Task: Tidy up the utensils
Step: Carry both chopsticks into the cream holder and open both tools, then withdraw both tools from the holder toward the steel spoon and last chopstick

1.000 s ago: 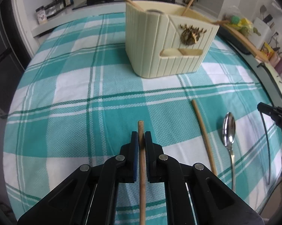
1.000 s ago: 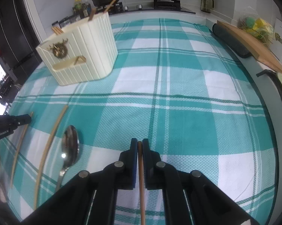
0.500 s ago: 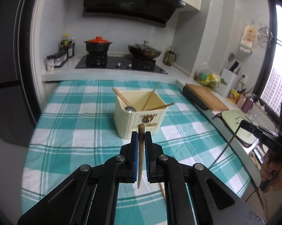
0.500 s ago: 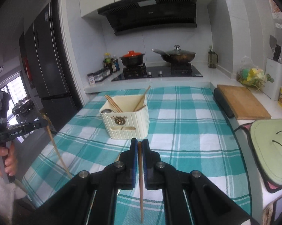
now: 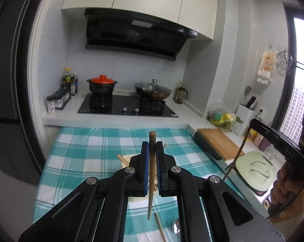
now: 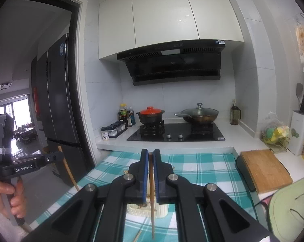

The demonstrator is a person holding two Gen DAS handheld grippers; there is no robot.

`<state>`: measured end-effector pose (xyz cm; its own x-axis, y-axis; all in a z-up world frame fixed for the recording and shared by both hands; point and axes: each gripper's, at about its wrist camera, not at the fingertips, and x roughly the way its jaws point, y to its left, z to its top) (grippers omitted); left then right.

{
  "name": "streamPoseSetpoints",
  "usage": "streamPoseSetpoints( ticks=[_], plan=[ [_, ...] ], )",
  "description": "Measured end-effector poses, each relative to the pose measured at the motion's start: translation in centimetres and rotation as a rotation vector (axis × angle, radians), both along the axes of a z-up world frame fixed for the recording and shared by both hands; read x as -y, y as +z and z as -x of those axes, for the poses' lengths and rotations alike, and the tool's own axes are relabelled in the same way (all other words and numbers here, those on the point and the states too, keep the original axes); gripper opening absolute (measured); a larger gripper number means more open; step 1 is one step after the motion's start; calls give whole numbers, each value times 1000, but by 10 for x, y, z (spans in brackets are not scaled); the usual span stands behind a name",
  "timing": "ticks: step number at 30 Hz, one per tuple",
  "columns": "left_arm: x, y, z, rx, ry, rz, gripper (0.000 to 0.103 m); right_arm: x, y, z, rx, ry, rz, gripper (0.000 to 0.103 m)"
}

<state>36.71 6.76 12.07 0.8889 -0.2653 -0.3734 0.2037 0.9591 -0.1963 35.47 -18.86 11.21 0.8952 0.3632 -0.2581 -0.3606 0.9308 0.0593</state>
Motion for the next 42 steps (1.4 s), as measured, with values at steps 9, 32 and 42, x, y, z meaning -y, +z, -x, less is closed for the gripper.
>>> streamPoseSetpoints(
  ticks=[9, 32, 42],
  plan=[
    [18, 17, -80, 32, 24, -14, 5, -30, 29, -74, 31, 30, -30, 5],
    [18, -111, -136, -246, 87, -41, 76, -50, -119, -192, -284, 15, 46, 41],
    [15, -160, -10, -423, -24, -171, 85, -5, -128, -66, -239, -17, 152, 55]
  ],
)
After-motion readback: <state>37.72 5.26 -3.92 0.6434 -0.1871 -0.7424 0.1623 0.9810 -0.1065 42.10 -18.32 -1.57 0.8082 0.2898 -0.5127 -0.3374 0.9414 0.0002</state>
